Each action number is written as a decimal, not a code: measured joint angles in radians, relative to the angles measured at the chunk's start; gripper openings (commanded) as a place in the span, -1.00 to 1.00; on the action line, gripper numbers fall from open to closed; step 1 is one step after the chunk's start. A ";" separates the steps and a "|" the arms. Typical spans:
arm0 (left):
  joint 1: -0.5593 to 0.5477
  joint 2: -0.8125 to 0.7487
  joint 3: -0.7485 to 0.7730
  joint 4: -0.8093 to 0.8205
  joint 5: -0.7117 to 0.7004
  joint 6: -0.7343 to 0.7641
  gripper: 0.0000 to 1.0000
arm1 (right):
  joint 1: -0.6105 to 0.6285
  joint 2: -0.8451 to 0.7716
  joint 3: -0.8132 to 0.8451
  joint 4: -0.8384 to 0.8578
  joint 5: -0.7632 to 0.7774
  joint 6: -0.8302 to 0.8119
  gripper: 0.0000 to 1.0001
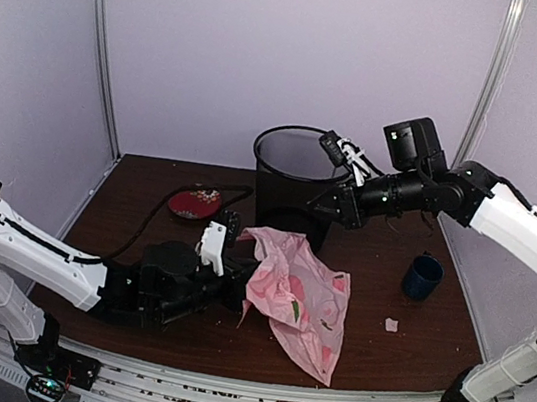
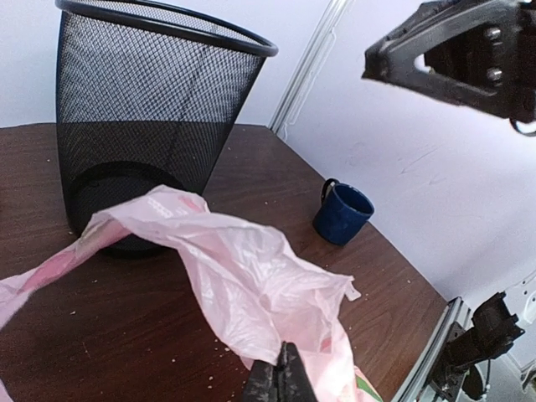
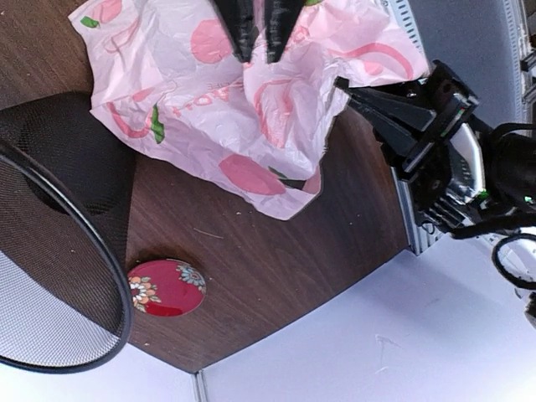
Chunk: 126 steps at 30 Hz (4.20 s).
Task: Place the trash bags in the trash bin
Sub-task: Open the bag opening at the center of the board.
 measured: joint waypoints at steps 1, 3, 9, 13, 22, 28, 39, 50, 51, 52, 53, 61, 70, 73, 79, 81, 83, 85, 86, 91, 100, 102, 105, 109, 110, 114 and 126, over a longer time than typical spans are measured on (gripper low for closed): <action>-0.003 0.002 0.001 -0.010 -0.007 0.003 -1.00 | 0.001 -0.009 0.000 0.002 -0.005 0.003 -0.19; -0.017 0.013 0.013 -0.032 -0.025 0.016 -1.00 | 0.004 -0.013 0.000 0.009 -0.025 0.005 -0.03; -0.048 0.054 0.057 -0.045 -0.048 0.045 -1.00 | 0.027 0.114 0.053 -0.028 -0.099 0.002 0.11; -0.050 0.054 0.060 -0.045 -0.067 0.050 -1.00 | 0.051 0.194 0.067 -0.076 -0.128 -0.005 0.09; -0.051 0.054 0.066 -0.047 -0.083 0.056 -1.00 | 0.083 0.219 0.068 -0.139 -0.183 -0.029 -0.12; -0.053 0.054 0.069 -0.047 -0.084 0.066 -1.00 | 0.084 0.222 0.068 -0.140 -0.184 -0.021 -0.29; -0.059 0.054 0.074 -0.069 -0.096 0.072 -1.00 | 0.080 0.232 0.082 -0.126 -0.184 0.006 -1.00; -0.059 0.051 0.001 -0.221 -0.238 -0.138 -1.00 | -0.048 0.057 0.045 -0.102 -0.038 -0.017 -1.00; -0.059 0.053 -0.009 -0.248 -0.250 -0.176 -1.00 | -0.053 0.019 0.038 -0.092 -0.010 -0.023 -1.00; -0.059 0.057 -0.016 -0.268 -0.260 -0.207 -1.00 | -0.055 -0.016 0.033 -0.087 0.014 -0.028 -1.00; -0.059 0.063 -0.019 -0.288 -0.267 -0.237 -1.00 | -0.055 -0.046 0.029 -0.082 0.037 -0.033 -1.00; -0.060 0.084 -0.053 -0.323 -0.265 -0.333 -0.37 | -0.057 -0.190 -0.063 -0.046 0.134 -0.103 -1.00; -0.215 -0.162 -0.137 -0.226 -0.268 -0.039 0.58 | -0.058 -0.176 -0.186 0.005 0.140 -0.217 -1.00; -0.241 -0.298 -0.138 -0.229 -0.282 0.024 0.60 | -0.058 -0.160 -0.186 0.031 0.140 -0.226 -1.00; -0.242 -0.365 -0.084 -0.306 -0.307 0.103 0.92 | -0.037 -0.150 -0.197 0.066 0.130 -0.230 -1.00; -0.241 -0.270 0.052 -0.426 -0.339 0.099 0.96 | -0.017 -0.146 -0.198 0.067 0.132 -0.232 -1.00; -0.242 -0.126 0.270 -0.572 -0.376 0.067 0.96 | 0.002 -0.140 -0.198 0.073 0.132 -0.232 -1.00; -0.241 -0.010 0.457 -0.681 -0.405 0.026 0.96 | 0.015 -0.133 -0.199 0.081 0.131 -0.229 -1.00; -0.240 0.043 0.532 -0.724 -0.421 0.001 0.96 | 0.017 -0.131 -0.199 0.084 0.130 -0.227 -1.00; -0.206 0.179 0.603 -0.853 -0.441 -0.087 0.96 | 0.017 -0.130 -0.199 0.090 0.108 -0.216 -1.00; -0.045 0.186 0.367 -0.846 -0.464 -0.231 0.90 | 0.022 -0.191 -0.251 0.079 0.020 -0.243 -1.00; 0.003 0.184 0.309 -0.826 -0.460 -0.247 0.81 | 0.022 -0.214 -0.256 0.071 -0.001 -0.254 -1.00; 0.056 0.184 0.240 -0.821 -0.464 -0.268 0.70 | 0.023 -0.251 -0.257 0.064 -0.011 -0.269 -1.00; 0.068 0.130 0.141 -0.818 -0.476 -0.282 0.59 | 0.016 -0.279 -0.264 0.064 -0.007 -0.285 -1.00; 0.068 0.100 0.117 -0.819 -0.480 -0.282 0.55 | 0.013 -0.283 -0.270 0.064 -0.004 -0.287 -1.00; 0.077 -0.062 0.013 -0.695 -0.453 -0.164 0.52 | 0.005 -0.286 -0.298 0.061 0.013 -0.292 -1.00; 0.051 -0.427 -0.131 -0.502 -0.146 0.102 0.85 | 0.004 -0.229 -0.315 0.069 0.046 -0.265 -1.00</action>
